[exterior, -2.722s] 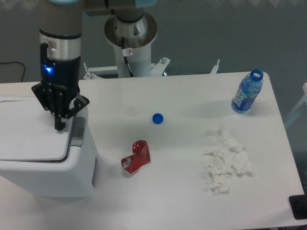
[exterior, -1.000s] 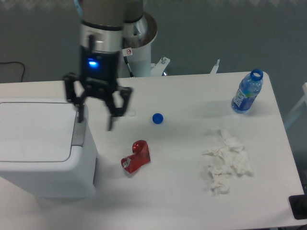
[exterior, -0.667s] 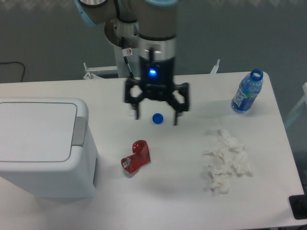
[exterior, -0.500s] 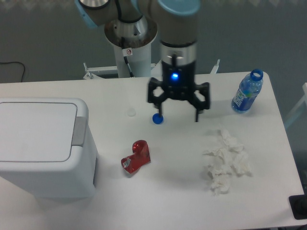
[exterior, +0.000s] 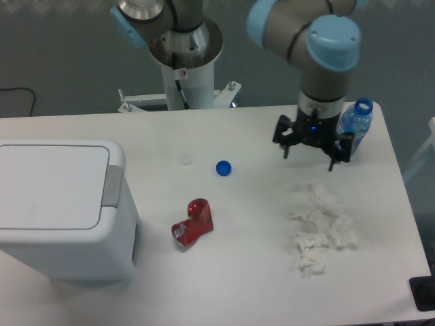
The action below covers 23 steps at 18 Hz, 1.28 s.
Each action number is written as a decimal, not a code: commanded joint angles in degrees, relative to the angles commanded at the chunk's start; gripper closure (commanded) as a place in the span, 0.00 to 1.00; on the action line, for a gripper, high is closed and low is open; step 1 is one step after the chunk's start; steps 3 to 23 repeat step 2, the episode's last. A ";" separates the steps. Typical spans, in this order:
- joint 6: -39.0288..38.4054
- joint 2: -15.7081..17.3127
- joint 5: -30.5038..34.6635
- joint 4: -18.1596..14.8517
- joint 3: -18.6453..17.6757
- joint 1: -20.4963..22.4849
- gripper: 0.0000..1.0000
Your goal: Close the trash can
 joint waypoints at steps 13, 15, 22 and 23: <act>0.99 -0.71 0.00 0.44 0.00 0.10 0.00; 0.99 -0.71 0.00 0.44 0.00 0.10 0.00; 0.99 -0.71 0.00 0.44 0.00 0.10 0.00; 0.99 -0.71 0.00 0.44 0.00 0.10 0.00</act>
